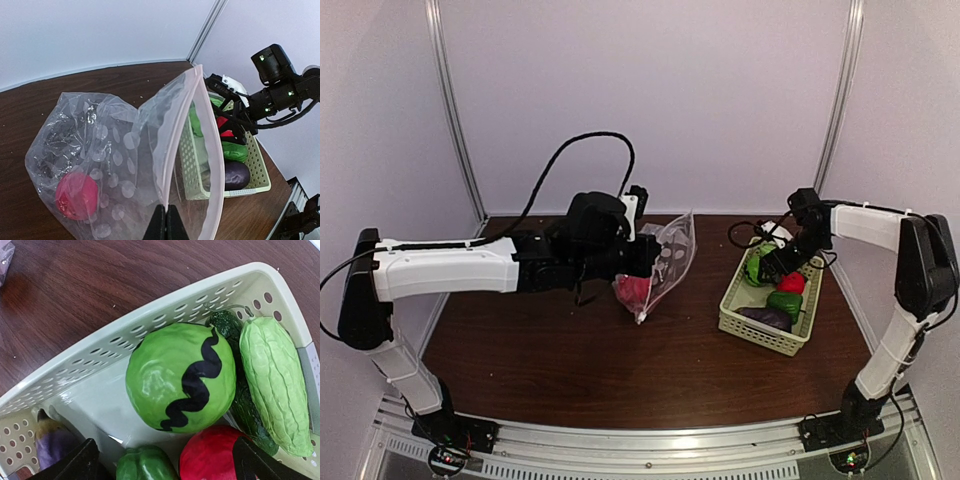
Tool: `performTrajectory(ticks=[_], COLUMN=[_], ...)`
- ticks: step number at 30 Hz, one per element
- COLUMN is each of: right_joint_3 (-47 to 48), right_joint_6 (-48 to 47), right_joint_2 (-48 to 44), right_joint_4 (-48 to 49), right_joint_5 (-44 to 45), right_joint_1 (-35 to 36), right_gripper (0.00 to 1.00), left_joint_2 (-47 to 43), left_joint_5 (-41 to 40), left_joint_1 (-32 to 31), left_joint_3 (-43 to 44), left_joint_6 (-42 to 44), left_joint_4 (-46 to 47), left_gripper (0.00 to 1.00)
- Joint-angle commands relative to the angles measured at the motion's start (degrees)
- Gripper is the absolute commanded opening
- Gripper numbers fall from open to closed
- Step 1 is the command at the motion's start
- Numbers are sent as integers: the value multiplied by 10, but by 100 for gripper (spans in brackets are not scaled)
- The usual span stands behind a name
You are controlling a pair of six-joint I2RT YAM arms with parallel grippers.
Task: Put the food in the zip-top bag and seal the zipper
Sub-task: Pick up the fake fruit from the bin.
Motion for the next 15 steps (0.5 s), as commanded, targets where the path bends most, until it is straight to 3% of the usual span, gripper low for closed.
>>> performTrajectory(ticks=[1,5,15], right_joint_3=[20,25,22], right_joint_6=[31,50,83], right_joint_2=[21,40,70], right_joint_4=[30,51,109], right_joint_5=[-3,-6,-21], right_joint_1=[-1,-2,-1], right_gripper=[93,88,87], left_joint_2=[9,10,10], left_joint_5=[5,10,16], left_joint_1=[3,3,3], left_joint_3=[10,11,15], left_joint_6=[-11,-15,-18], left_joint_4=[1,-1,-9], left_gripper=[0,0,0])
